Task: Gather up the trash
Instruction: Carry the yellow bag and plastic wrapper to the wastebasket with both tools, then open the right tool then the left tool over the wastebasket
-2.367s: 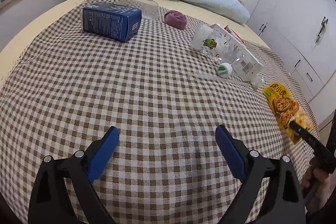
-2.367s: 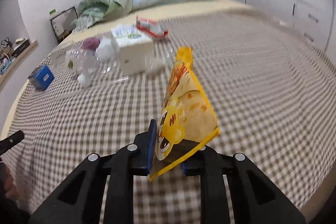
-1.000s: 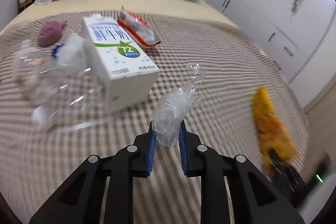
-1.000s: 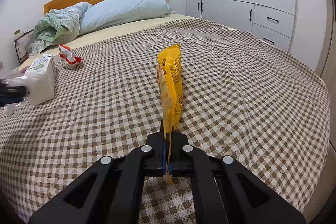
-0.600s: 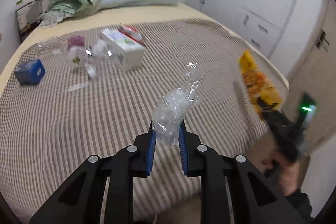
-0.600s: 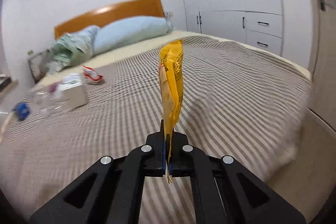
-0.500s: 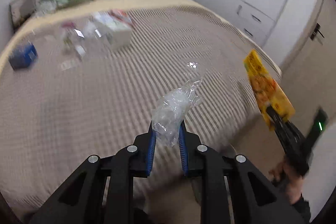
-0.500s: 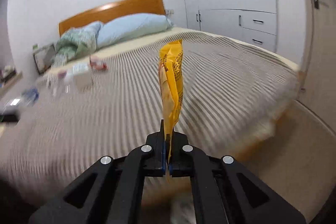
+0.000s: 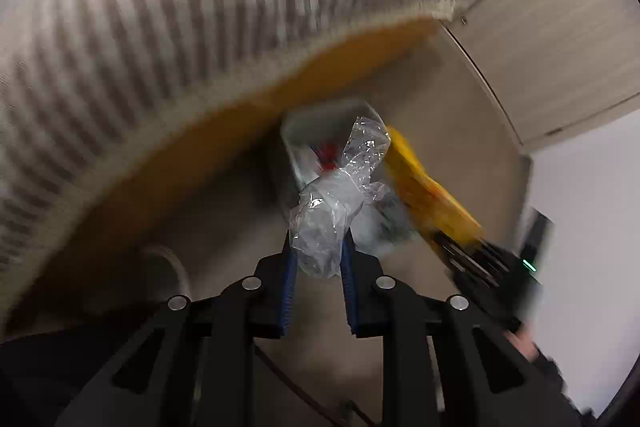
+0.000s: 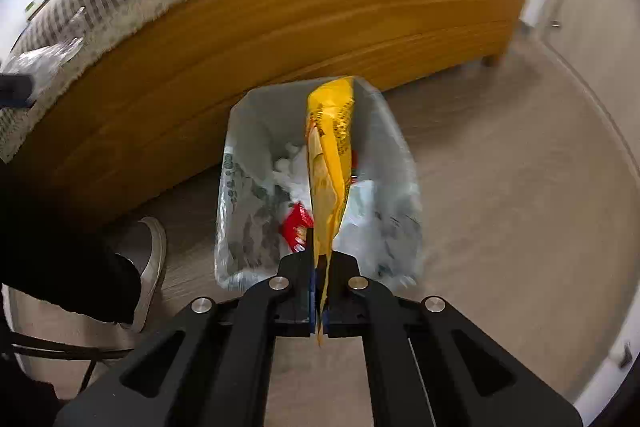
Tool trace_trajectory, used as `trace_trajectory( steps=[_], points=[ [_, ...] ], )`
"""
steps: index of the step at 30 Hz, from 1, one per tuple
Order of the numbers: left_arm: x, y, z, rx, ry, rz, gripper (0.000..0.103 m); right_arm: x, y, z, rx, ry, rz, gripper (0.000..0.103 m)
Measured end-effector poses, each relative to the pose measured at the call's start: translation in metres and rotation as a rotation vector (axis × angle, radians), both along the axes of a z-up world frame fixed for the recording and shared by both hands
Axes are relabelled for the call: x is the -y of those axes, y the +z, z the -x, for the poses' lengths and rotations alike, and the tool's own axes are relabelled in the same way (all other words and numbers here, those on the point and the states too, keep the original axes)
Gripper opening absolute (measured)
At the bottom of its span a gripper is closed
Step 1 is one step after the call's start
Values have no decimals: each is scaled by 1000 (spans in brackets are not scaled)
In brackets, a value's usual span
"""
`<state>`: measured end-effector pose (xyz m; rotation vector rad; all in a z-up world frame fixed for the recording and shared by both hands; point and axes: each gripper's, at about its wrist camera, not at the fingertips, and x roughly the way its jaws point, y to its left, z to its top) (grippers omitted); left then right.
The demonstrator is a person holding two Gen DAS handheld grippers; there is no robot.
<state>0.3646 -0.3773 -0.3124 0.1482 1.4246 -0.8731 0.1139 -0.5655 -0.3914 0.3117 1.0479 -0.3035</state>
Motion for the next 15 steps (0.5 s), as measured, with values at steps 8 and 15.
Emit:
trace_trajectory(
  steps=[8, 15],
  points=[
    [19, -35, 4, -55, -29, -107, 19, 62, -90, -57, -136, -195, -140, 70],
    [49, -61, 12, -60, -114, -180, 19, 59, -52, -3, 1, -284, -66, 70]
  ],
)
